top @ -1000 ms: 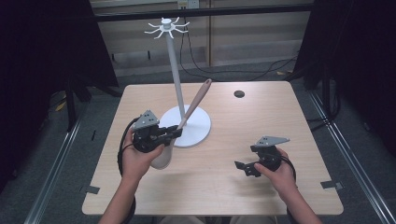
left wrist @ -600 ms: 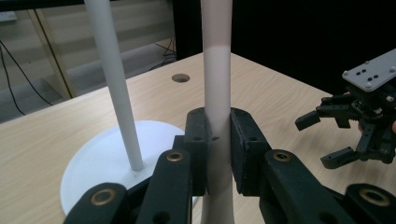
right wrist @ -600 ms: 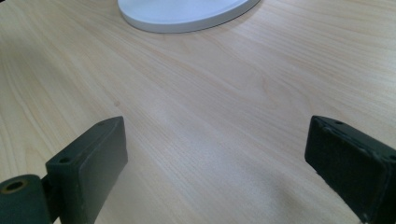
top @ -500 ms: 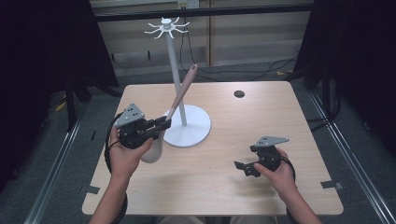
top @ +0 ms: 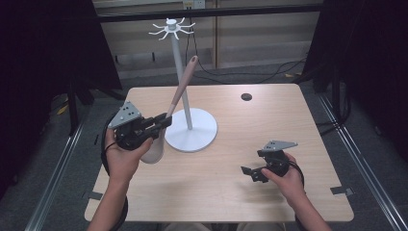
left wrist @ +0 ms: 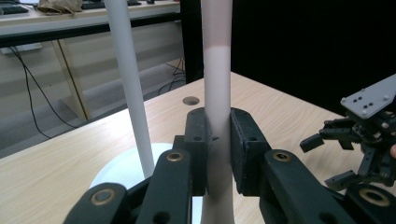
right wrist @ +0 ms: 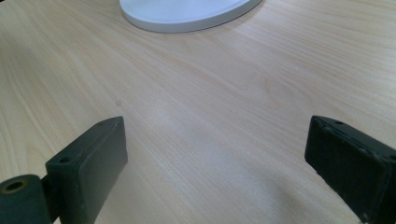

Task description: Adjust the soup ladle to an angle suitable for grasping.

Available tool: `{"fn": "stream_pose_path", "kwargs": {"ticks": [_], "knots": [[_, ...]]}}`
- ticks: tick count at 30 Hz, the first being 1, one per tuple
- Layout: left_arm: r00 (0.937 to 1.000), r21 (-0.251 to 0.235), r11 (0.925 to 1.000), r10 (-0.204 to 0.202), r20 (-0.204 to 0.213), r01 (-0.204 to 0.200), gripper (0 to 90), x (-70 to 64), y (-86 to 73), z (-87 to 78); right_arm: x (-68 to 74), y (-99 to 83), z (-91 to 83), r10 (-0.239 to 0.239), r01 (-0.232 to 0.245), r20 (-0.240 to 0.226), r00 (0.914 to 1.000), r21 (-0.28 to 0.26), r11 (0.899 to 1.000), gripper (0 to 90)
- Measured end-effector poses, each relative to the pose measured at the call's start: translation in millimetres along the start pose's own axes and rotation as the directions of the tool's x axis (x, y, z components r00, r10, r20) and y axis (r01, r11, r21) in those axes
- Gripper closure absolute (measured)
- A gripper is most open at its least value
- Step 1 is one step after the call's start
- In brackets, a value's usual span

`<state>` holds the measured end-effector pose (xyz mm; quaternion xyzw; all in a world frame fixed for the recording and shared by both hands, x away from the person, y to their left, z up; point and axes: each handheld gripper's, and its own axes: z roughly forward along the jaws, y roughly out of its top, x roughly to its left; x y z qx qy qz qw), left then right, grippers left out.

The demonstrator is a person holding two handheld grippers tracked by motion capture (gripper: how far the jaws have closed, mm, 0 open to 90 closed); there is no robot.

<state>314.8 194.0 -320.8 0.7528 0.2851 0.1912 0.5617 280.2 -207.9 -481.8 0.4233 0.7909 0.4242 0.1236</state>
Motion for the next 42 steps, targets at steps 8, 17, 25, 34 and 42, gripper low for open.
{"fn": "stream_pose_path", "kwargs": {"ticks": [8,17,25,34,42], "knots": [[0.9995,-0.018,0.9996,0.020,-0.026,-0.020,78.5,0.8,8.2,-9.9,0.0,-0.6,1.7,-0.003,0.003,-0.004,1.0000,0.005,1.000,5.7],[0.9977,-0.055,0.9982,0.021,-0.064,-0.025,78.5,5.7,18.0,-23.2,1.9,-0.7,4.3,-0.008,0.008,-0.010,0.9999,0.011,1.000,5.8],[0.9933,-0.096,0.9949,0.019,-0.114,-0.030,78.5,11.4,20.7,-32.3,1.9,-0.7,4.3,-0.009,0.009,-0.012,0.9999,0.012,1.000,5.8],[0.9851,-0.099,0.9940,0.030,-0.170,-0.047,78.5,18.5,19.3,-40.6,2.5,-0.1,4.7,-0.011,0.011,-0.012,0.9999,0.012,1.000,5.7],[0.9813,-0.093,0.9948,0.021,-0.191,-0.040,78.5,23.7,17.1,-41.1,2.7,-0.3,5.2,-0.012,0.013,-0.015,0.9998,0.018,1.000,5.7]]}}
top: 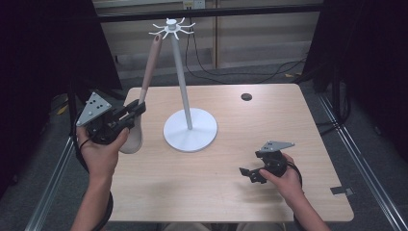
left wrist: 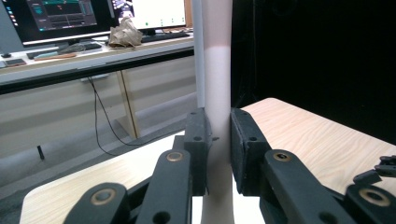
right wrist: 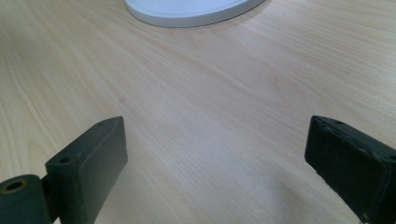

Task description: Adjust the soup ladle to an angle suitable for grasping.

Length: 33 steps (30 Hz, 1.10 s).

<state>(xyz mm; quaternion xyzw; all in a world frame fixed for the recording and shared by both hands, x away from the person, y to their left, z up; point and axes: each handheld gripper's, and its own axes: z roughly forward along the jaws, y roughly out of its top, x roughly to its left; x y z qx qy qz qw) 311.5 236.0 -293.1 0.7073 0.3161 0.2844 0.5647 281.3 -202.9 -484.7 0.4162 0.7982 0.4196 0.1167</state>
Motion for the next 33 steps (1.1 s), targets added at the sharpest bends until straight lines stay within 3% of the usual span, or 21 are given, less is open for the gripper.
{"fn": "stream_pose_path", "kwargs": {"ticks": [19,33], "knots": [[0.9996,0.029,0.9995,-0.009,-0.026,0.009,78.5,-0.8,-6.5,17.5,-0.7,-0.1,-0.5,0.001,-0.001,0.000,1.0000,-0.001,1.000,5.7],[0.9994,0.057,0.9978,-0.032,-0.013,0.032,78.4,-1.7,-11.4,40.6,-2.1,-0.4,-1.0,-0.001,0.001,-0.001,1.0000,-0.002,1.000,5.7]]}}
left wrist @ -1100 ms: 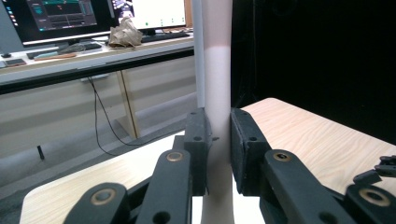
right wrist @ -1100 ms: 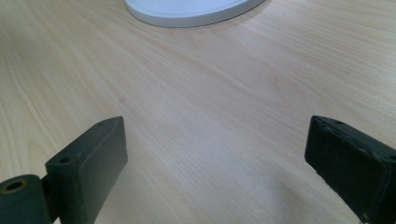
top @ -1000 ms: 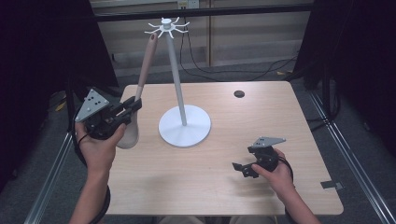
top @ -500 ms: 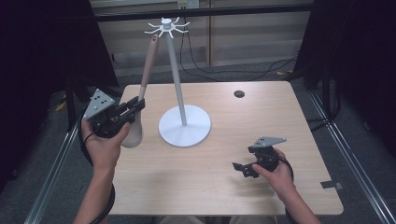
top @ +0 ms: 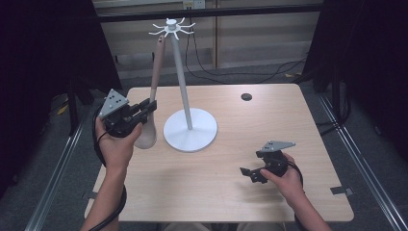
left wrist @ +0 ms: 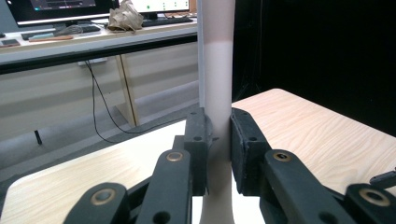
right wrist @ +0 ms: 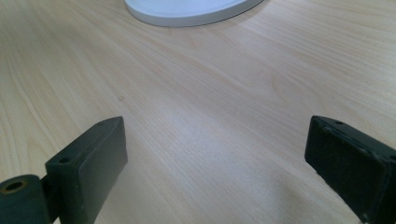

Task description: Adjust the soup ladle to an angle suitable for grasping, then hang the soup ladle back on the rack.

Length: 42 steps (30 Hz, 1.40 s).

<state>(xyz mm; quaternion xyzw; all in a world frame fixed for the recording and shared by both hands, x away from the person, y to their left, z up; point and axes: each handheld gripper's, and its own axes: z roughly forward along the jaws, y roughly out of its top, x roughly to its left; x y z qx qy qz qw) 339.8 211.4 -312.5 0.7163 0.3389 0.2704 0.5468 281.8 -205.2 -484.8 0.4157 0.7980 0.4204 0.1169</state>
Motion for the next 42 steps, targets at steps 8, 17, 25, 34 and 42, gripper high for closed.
{"fn": "stream_pose_path", "kwargs": {"ticks": [8,17,25,34,42], "knots": [[0.9999,0.016,0.9998,-0.011,0.011,0.010,78.4,0.4,-1.4,13.6,-0.7,-0.2,0.7,0.005,-0.005,-0.003,1.0000,0.000,1.000,5.7],[0.9991,0.013,0.9993,-0.036,0.023,0.036,78.3,-2.7,-3.1,28.7,-1.1,-0.1,0.1,0.001,-0.001,0.000,1.0000,0.004,1.000,5.7],[0.9982,0.002,0.9986,-0.054,0.025,0.054,78.0,-3.5,-4.8,37.7,-1.0,-0.1,0.8,0.000,0.000,-0.006,1.0000,0.003,1.000,5.7],[0.9973,0.002,0.9981,-0.062,0.039,0.062,77.3,-9.4,-4.6,46.8,-0.7,0.9,1.3,-0.007,0.007,-0.005,1.0000,0.005,1.000,5.7],[0.9963,-0.013,0.9975,-0.069,0.052,0.070,75.5,-12.9,-1.4,51.8,-0.5,1.1,0.9,-0.004,0.004,-0.006,1.0000,0.005,1.000,5.7]]}}
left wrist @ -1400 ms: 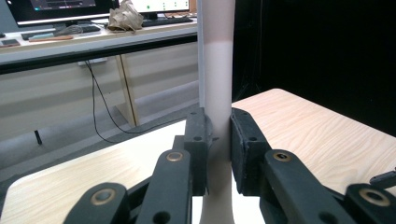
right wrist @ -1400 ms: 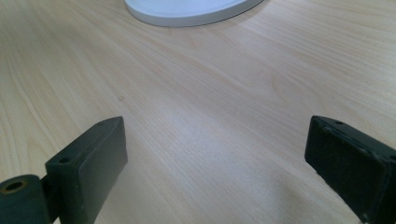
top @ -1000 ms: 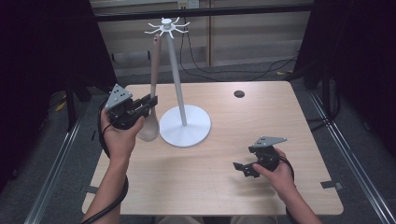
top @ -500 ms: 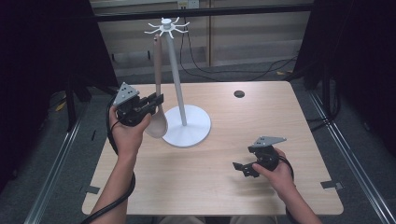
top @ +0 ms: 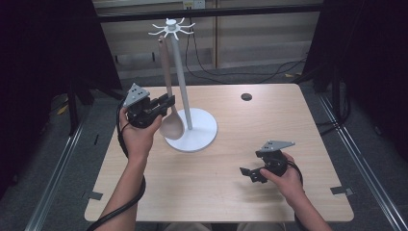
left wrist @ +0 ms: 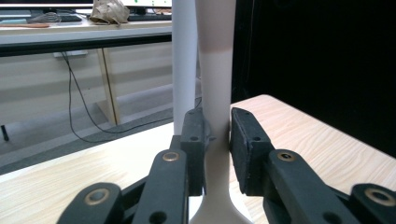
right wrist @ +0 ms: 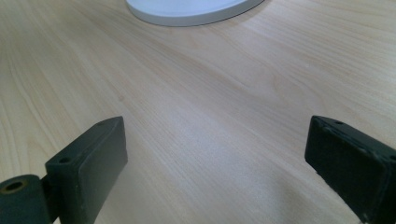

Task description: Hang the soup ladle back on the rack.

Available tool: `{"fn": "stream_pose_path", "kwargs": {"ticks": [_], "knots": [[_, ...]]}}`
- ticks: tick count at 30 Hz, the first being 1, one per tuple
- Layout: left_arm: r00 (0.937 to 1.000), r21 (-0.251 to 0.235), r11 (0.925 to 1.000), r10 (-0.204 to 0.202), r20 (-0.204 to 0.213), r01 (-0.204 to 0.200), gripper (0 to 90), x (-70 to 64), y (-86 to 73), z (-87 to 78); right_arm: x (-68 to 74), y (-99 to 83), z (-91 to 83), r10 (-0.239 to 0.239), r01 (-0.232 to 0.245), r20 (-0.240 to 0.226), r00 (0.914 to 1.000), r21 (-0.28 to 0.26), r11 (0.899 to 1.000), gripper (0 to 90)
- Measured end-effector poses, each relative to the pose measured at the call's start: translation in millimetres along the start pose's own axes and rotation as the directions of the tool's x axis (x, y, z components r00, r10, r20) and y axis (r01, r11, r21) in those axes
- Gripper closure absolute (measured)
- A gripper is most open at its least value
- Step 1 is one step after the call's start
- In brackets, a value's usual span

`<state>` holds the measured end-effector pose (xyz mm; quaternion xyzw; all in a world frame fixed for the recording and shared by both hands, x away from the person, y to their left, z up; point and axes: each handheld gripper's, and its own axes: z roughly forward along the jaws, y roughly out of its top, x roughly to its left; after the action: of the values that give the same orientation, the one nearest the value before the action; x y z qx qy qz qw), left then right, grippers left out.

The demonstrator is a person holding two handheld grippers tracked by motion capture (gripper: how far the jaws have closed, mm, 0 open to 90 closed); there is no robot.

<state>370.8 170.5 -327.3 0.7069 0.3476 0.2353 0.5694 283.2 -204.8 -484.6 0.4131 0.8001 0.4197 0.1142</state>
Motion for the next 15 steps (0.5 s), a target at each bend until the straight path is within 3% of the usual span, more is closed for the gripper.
{"fn": "stream_pose_path", "kwargs": {"ticks": [11,13,15], "knots": [[0.9999,0.019,0.9998,0.010,0.006,-0.010,70.7,-1.2,-1.1,1.5,0.5,-0.4,-0.6,-0.007,0.007,-0.002,1.0000,0.003,1.000,5.7],[0.9998,0.028,0.9994,0.019,-0.001,-0.019,65.7,-1.6,-3.5,0.3,0.4,-0.6,-1.4,-0.005,0.005,-0.002,1.0000,0.004,1.000,5.7],[0.9998,0.037,0.9993,0.011,-0.014,-0.010,55.0,-1.7,-6.7,-1.2,-0.1,-1.0,-2.0,-0.005,0.005,0.001,1.0000,0.004,1.000,5.7]]}}
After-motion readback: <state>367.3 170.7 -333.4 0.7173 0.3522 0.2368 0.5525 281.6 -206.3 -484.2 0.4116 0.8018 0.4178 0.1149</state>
